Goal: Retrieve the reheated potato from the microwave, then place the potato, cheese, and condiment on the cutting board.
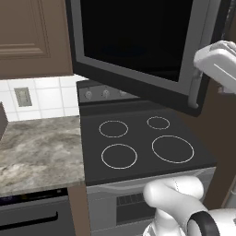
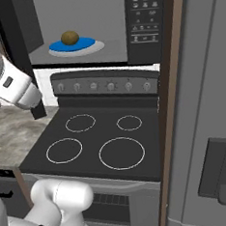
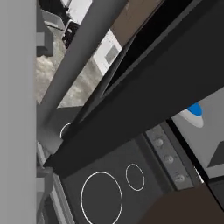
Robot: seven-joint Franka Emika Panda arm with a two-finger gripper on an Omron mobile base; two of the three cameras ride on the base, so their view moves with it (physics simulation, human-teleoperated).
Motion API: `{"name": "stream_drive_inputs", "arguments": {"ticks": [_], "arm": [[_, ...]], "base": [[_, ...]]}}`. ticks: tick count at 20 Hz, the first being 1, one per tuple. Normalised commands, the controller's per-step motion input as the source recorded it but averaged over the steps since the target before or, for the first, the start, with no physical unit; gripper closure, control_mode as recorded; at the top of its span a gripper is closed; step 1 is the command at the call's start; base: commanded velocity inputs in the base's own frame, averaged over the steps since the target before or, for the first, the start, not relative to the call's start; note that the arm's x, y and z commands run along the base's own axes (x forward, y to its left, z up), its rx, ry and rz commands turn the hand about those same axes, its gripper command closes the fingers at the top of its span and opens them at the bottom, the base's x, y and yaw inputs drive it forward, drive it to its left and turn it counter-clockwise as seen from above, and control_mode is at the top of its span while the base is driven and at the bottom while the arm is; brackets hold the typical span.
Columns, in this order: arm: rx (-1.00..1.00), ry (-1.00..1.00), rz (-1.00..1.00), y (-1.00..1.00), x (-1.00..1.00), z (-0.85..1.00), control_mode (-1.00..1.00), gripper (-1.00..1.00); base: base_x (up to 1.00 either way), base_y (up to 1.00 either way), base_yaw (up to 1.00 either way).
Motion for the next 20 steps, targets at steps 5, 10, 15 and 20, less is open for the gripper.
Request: {"name": "stream_drive_inputs", "arguments": {"ticks": [5, 10, 15, 20], "arm": [[0.25, -0.04, 0.31, -0.10, -0.18, 0.00, -1.00, -1.00], [0.07, -0.06, 0.14, -0.25, -0.50, 0.02, -1.00, -1.00], [0.01, -0.01, -0.06, -0.34, -0.35, 0.01, -1.00, -1.00], [0.17, 0.01, -0.11, -0.28, 0.21, -0.04, -1.00, -1.00]], "base": [[0.00, 0.00, 0.00], [0.00, 0.00, 0.00], [0.00, 0.00, 0.00], [0.00, 0.00, 0.00]]}}
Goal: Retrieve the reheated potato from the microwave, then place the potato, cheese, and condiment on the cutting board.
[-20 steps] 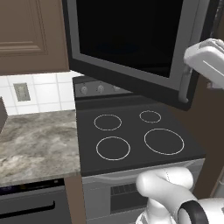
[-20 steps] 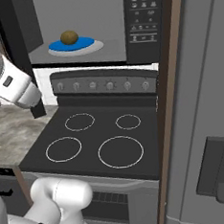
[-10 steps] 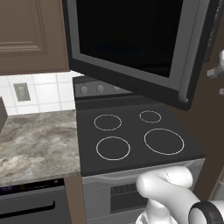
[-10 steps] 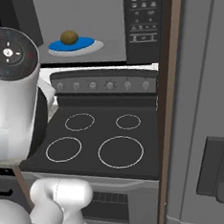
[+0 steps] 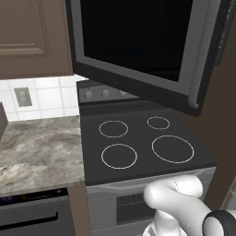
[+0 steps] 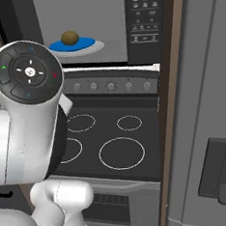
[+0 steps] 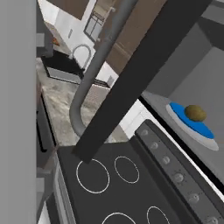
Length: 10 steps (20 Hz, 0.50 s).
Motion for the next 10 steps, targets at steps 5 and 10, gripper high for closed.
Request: {"name": "stream_drive_inputs", "arguments": {"ticks": [5, 10], "arm": [[0.35, 0.00, -0.05, -0.21, 0.25, -0.04, -1.00, -1.00], [0.46, 0.01, -0.06, -0.20, 0.34, -0.08, -1.00, -1.00]], "base": [[0.00, 0.00, 0.00], [0.00, 0.00, 0.00]]}}
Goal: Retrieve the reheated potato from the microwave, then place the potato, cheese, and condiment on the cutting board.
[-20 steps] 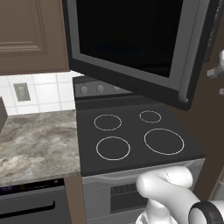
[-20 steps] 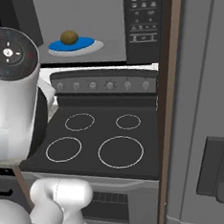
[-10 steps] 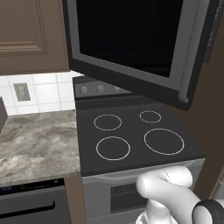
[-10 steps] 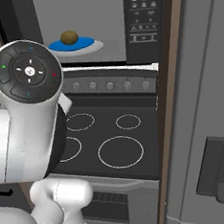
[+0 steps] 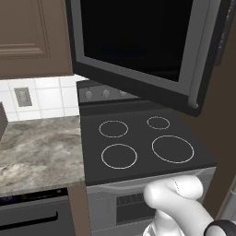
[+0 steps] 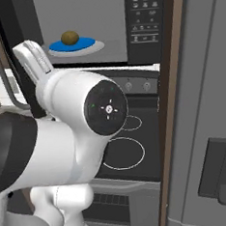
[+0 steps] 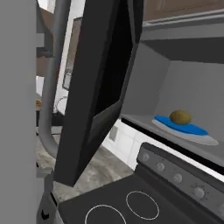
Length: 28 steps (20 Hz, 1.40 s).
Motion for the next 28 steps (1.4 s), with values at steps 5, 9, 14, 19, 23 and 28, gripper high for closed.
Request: {"name": "stream_drive_inputs", "arguments": {"ticks": [5, 9, 14, 19, 23, 28], "arm": [[0.32, 0.00, 0.00, -0.01, 0.54, -0.16, -1.00, -1.00], [0.10, 0.06, 0.00, 0.06, 0.60, -0.03, -1.00, -1.00], [0.01, 0.14, 0.07, 0.01, 0.39, 0.01, -1.00, -1.00], [0.00, 0.09, 0.13, 0.08, 0.15, 0.00, -1.00, -1.00], [0.02, 0.10, 0.15, 0.22, 0.12, 0.00, -1.00, -1.00], [0.07, 0.08, 0.13, 0.14, 0.00, 0.01, -1.00, -1.00]], "base": [[0.00, 0.00, 0.00], [0.00, 0.00, 0.00], [0.00, 0.00, 0.00], [0.00, 0.00, 0.00], [0.00, 0.00, 0.00], [0.00, 0.00, 0.00]]}}
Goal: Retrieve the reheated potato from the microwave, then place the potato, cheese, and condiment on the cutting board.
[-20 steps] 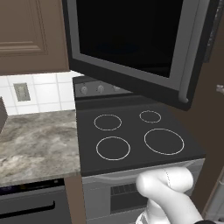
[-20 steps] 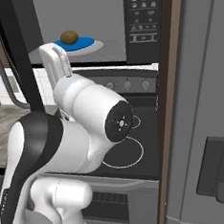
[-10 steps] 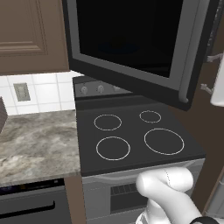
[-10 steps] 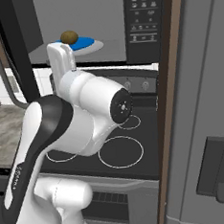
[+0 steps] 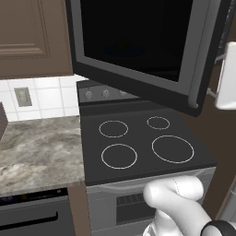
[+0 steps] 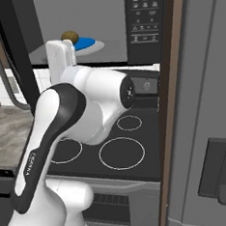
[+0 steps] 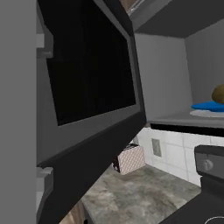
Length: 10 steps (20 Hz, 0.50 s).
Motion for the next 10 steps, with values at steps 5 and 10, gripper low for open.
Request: {"name": "stream_drive_inputs", "arguments": {"ticks": [5, 10], "arm": [[0.05, 0.10, 0.06, 0.20, 0.00, 0.02, -1.00, -1.00], [0.00, 0.06, 0.07, 0.22, -0.05, 0.00, -1.00, -1.00]], "base": [[0.00, 0.00, 0.00], [0.00, 0.00, 0.00]]}}
